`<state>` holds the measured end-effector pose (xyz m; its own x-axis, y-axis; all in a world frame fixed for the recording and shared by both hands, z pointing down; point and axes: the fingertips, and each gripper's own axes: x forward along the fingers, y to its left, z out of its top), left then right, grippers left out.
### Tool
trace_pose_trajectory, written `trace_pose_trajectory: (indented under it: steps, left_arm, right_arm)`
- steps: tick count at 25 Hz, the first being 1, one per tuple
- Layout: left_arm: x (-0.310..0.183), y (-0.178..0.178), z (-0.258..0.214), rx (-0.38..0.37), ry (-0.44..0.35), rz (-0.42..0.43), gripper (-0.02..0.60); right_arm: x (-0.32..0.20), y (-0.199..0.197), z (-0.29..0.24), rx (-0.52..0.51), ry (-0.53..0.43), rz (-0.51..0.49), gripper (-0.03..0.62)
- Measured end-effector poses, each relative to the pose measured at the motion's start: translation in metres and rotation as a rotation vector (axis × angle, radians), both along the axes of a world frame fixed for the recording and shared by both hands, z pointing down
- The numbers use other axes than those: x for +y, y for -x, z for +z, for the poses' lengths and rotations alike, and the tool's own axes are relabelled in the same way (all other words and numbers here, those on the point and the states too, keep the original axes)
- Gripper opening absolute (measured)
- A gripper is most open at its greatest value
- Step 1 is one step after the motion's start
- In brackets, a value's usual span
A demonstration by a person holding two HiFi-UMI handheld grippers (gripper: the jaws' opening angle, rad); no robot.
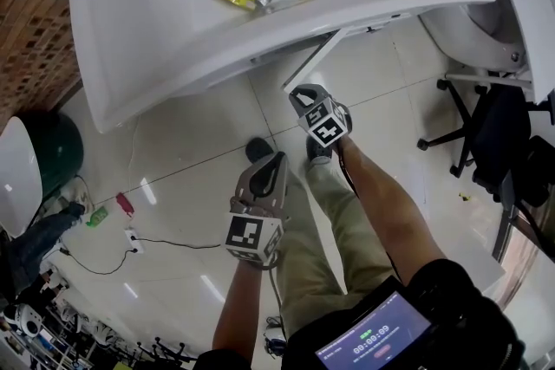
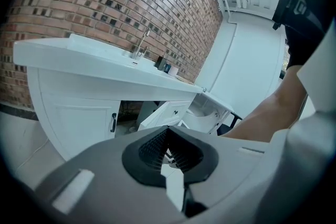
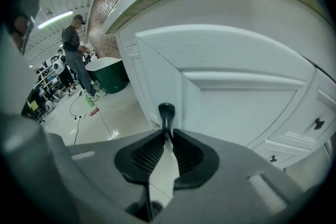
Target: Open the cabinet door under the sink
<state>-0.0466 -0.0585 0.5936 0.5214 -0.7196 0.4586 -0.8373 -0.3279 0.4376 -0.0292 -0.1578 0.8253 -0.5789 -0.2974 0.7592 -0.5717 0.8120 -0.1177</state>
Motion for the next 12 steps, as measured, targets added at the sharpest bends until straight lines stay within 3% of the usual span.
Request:
trace_pose_trajectory:
  steps: [12]
  left_arm:
    - [0.000, -0.032, 0.000, -0.008, 0.002, 0.030, 0.017]
  right_arm:
    - [0.022, -0.029, 0.001, -0.013, 0.015, -0.033, 0.040]
